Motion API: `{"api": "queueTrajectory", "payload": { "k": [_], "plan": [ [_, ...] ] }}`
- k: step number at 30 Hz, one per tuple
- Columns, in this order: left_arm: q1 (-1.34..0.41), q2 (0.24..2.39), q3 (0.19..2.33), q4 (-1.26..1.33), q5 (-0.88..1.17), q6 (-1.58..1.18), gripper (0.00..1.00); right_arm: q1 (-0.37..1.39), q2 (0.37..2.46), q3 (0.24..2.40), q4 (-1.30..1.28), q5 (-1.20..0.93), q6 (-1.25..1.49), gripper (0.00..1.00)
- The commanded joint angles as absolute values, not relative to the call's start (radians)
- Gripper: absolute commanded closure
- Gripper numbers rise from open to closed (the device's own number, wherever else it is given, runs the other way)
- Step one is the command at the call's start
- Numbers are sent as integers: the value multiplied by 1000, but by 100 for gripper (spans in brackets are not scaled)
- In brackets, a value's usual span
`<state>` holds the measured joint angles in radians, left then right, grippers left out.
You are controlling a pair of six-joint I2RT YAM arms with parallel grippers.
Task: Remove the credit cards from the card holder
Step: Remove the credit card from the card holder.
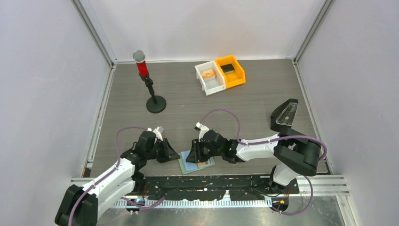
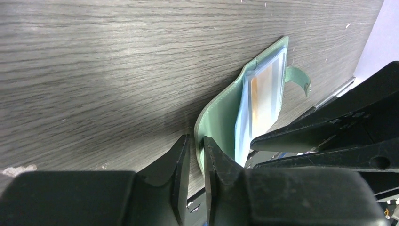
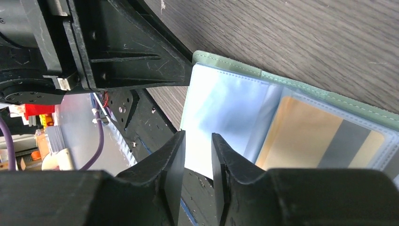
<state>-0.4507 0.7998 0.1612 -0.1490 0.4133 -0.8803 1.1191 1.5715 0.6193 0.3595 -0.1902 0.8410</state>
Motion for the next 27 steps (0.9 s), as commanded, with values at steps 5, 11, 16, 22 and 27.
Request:
{"api": "queueTrajectory", "payload": {
  "k": [5,11,16,22,27],
  "plan": [
    [-453,679,294,-359,342,-826,70,1123,1463,674,186,-65,738,64],
    [-453,654,354,-386,422,-843,61,1123,1397,644,86,29,704,53],
    [-462,654,345,-245,513,-897,61,1121,1384,630,61,77,697,48],
    [-507,770,296,-39,582,-939,68,1115,1403,634,40,108,694,41],
    [-522,904,224,133,597,-961,74,1115,1412,640,17,138,689,33]
  ]
}}
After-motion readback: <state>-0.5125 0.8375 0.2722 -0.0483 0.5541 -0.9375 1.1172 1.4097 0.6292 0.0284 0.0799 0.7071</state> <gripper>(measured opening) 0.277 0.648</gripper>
